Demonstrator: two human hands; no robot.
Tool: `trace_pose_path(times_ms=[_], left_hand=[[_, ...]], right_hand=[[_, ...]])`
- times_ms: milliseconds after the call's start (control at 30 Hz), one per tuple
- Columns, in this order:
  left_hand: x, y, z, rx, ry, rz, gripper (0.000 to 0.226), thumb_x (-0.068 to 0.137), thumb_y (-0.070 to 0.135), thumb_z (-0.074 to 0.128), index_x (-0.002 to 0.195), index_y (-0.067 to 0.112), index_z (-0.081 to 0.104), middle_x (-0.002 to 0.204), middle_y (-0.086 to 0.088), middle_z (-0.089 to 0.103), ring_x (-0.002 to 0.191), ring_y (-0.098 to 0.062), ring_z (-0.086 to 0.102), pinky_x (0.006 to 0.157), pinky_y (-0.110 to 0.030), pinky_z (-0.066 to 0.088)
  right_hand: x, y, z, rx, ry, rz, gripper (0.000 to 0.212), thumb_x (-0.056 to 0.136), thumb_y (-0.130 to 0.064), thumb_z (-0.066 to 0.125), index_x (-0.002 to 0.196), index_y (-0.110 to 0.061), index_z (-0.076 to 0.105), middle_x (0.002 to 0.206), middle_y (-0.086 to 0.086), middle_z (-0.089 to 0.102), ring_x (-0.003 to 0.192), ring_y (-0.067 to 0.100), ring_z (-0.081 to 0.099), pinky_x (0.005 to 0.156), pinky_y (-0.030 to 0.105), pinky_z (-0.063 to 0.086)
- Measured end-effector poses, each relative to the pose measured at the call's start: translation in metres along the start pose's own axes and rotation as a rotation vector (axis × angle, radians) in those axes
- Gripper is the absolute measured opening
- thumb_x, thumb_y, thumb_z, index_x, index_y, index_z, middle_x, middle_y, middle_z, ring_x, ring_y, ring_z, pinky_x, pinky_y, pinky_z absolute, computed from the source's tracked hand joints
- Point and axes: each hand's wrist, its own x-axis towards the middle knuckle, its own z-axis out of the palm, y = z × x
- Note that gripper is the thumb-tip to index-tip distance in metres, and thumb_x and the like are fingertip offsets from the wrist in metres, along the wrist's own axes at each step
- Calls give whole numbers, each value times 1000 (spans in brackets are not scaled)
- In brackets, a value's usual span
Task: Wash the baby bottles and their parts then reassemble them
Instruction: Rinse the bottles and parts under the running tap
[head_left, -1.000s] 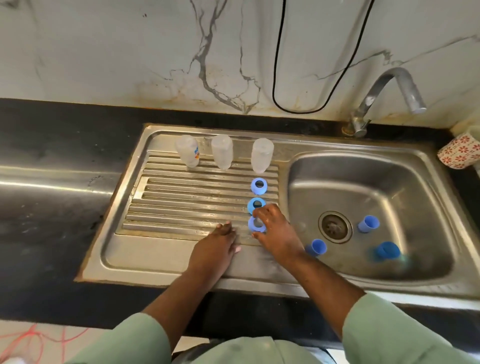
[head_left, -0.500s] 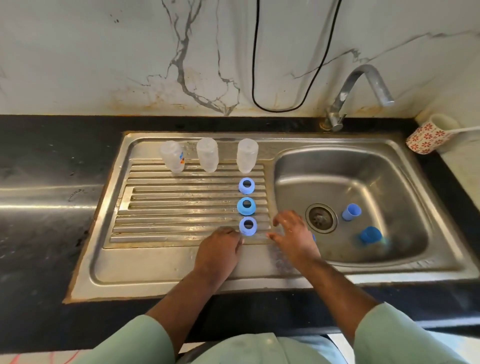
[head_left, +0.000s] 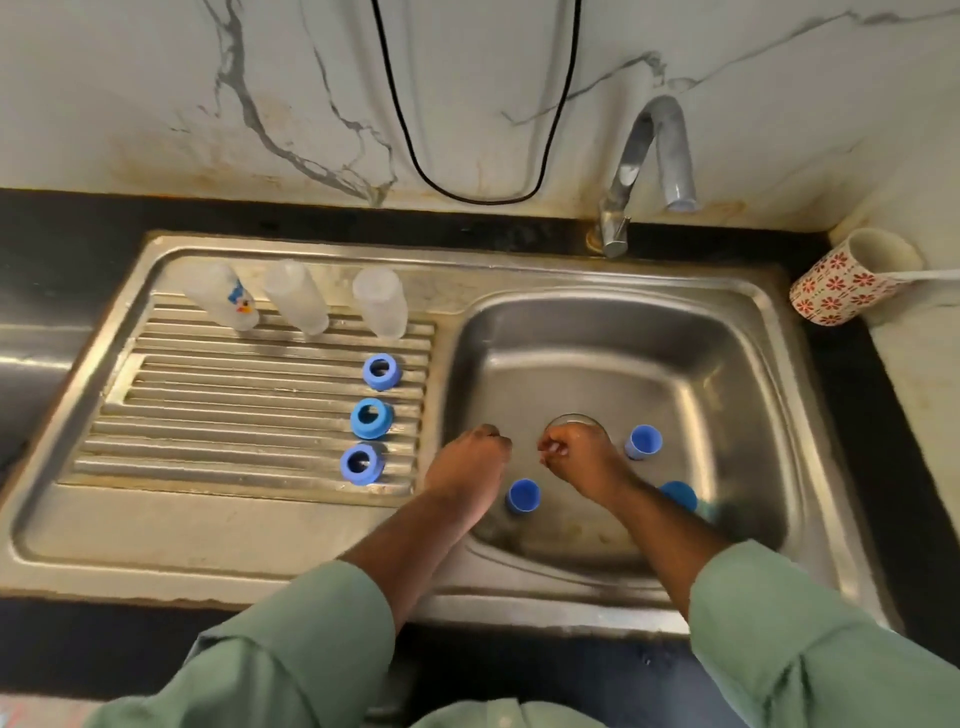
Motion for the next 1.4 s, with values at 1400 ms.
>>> trace_pose_path(times_ms=[1400], left_hand=[[210, 93, -151, -984, 5, -572, 26, 101, 9, 47, 76, 9, 55, 89, -12, 61, 69, -20, 56, 67, -32, 51]], right_hand=[[71, 47, -76, 498, 388, -21, 20, 71, 1, 82, 88, -4, 72, 90, -3, 62, 71, 0, 63, 71, 7, 47]])
